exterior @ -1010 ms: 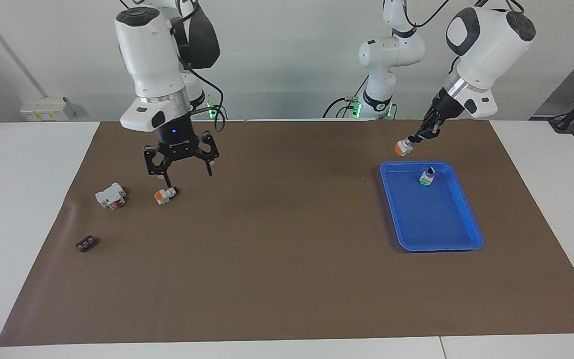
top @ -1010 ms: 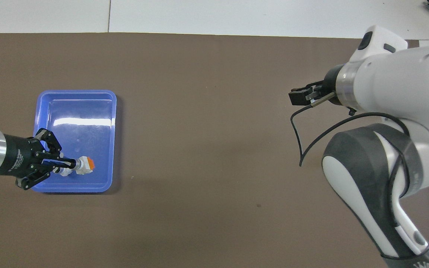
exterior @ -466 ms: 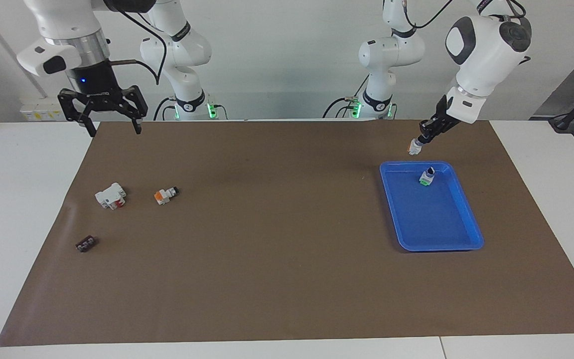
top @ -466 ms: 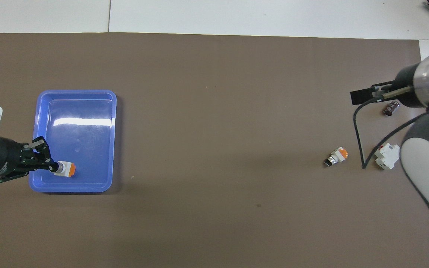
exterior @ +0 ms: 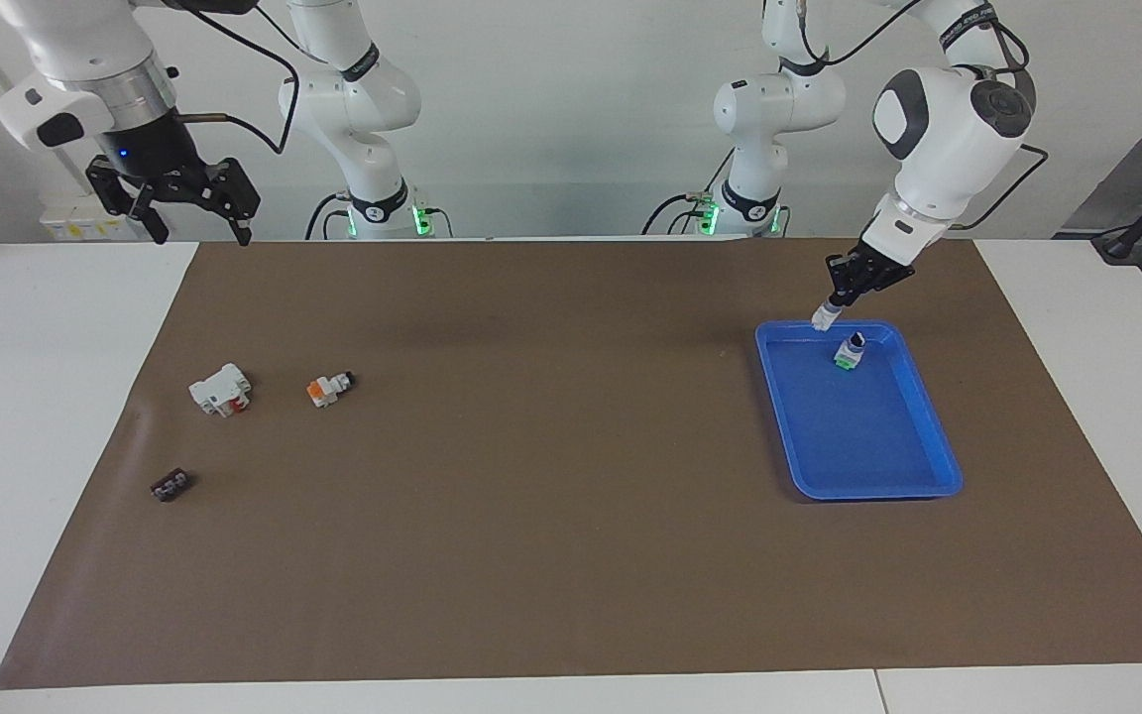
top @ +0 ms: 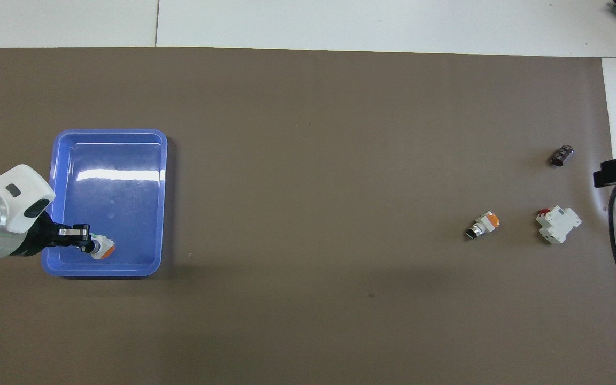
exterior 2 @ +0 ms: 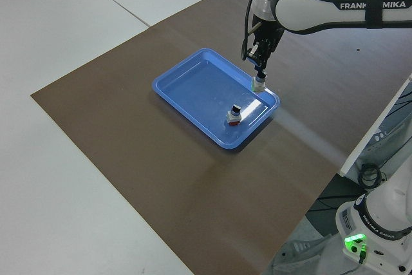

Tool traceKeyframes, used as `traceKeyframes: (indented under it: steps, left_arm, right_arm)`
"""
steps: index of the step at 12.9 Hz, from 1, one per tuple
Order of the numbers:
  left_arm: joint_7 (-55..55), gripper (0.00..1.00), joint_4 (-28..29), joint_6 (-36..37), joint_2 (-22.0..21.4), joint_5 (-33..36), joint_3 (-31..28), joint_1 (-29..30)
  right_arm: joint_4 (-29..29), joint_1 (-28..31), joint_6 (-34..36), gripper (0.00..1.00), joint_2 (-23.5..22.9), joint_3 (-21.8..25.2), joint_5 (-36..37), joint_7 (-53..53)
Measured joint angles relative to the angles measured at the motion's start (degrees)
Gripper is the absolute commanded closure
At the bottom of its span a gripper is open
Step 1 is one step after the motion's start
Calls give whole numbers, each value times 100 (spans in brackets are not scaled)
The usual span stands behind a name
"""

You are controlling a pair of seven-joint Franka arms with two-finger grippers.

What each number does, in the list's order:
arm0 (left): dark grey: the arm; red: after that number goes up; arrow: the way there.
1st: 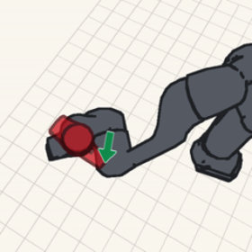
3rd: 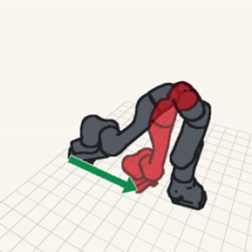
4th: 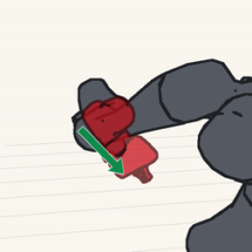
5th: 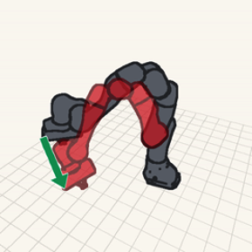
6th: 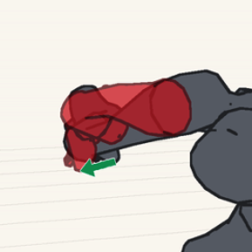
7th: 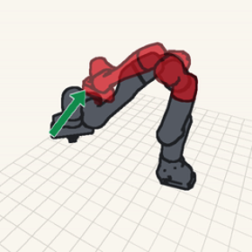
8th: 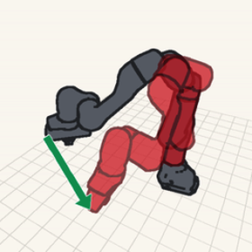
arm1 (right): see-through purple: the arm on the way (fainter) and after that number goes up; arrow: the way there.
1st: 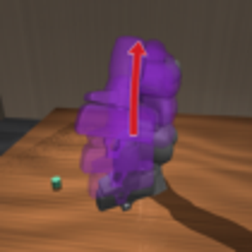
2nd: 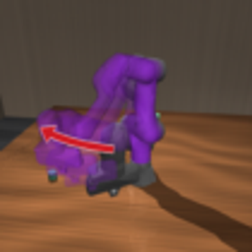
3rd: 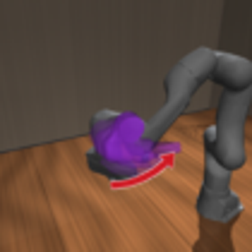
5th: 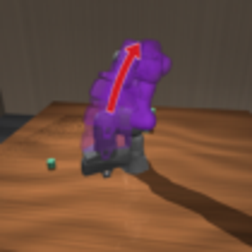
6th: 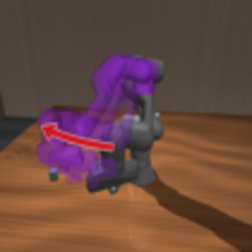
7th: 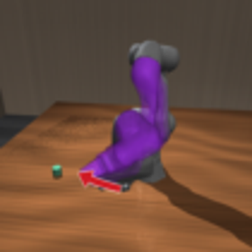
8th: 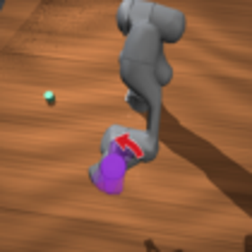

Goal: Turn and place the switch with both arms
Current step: 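Open the left gripper and lift it away from the tray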

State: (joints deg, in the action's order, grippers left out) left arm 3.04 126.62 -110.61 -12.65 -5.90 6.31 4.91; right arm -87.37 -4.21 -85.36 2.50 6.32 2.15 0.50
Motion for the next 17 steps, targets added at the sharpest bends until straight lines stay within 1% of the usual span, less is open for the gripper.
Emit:
traceKeyframes:
  steps: [2, 4, 5, 7, 9, 13, 14, 16, 17]
  left_arm:
    - [94, 60, -88, -46, 82, 308, 38, -37]
    - [114, 57, -415, 59, 195, 420, 55, -160]
    - [116, 56, -727, 295, 301, 458, 69, -186]
    - [131, 55, -1571, 1095, 594, 491, 73, -233]
    - [142, 55, -2454, 1906, 911, 499, 77, -354]
    - [143, 54, -3710, 3088, 1387, 503, 87, -539]
    - [143, 49, -3984, 3318, 1515, 503, 94, -584]
    - [142, 20, -4302, 3494, 1659, 503, 113, -622]
    - [142, 1, -4366, 3477, 1665, 503, 110, -616]
  right_arm:
    - [-32, -35, -12, 0, 0, -3, 0, -11]
    - [-54, -39, -30, 0, -1, 5, 0, -11]
    - [-55, -32, -30, 0, 4, 19, 0, -11]
    - [-80, -34, -29, 0, 25, 21, 0, -36]
    - [-96, -68, -11, 0, 36, 12, -12, -343]
    - [-101, -69, 69, 0, 58, 3, -59, -521]
    - [-128, -69, 73, 0, 64, 3, -64, -523]
    - [-287, -69, 82, 0, 116, 3, -67, -523]
    - [-354, -69, 82, 0, 146, 3, -67, -523]
